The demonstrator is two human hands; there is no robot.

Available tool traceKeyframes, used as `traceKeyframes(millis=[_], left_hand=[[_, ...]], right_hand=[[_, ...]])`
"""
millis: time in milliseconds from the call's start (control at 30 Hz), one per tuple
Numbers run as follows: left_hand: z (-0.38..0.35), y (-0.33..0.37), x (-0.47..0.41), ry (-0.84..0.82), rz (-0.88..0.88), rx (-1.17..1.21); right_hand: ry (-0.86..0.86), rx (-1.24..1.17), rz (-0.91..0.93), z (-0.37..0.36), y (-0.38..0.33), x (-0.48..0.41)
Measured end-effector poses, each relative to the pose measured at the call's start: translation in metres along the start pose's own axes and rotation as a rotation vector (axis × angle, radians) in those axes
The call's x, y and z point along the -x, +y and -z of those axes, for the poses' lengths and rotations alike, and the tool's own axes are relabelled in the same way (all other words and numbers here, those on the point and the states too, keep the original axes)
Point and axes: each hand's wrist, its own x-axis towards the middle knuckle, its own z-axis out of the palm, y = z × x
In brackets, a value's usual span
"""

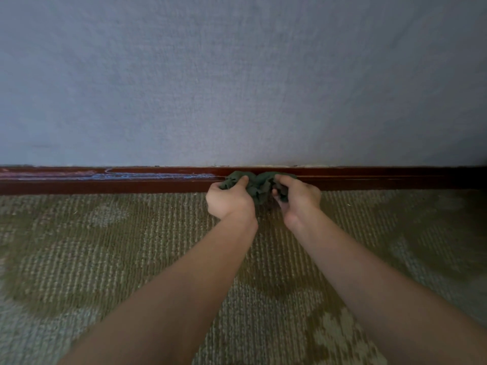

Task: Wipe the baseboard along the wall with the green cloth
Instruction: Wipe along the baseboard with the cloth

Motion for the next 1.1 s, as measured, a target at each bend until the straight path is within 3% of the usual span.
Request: traceKeyframes(millis=[300, 633, 933, 1100], left_hand=[[0.027, 0.01, -0.021, 0.028, -0.075, -0.012], [0.0, 0.002, -0.002, 0.019, 0.024, -0.001], [0.032, 0.013, -0.028, 0.072, -0.123, -0.105], [0.017, 0.008, -0.018, 0.062, -0.093, -0.083]], right_hand=[[-0.038, 0.012, -0.033, -0.023, 0.022, 0.011], [0.029, 0.015, 0.037, -0.003, 0.003, -0.002], [-0.044, 0.001, -0.027, -0.025, 0.034, 0.009], [-0.012, 0.009, 0.002, -0.015, 0.018, 0.004]])
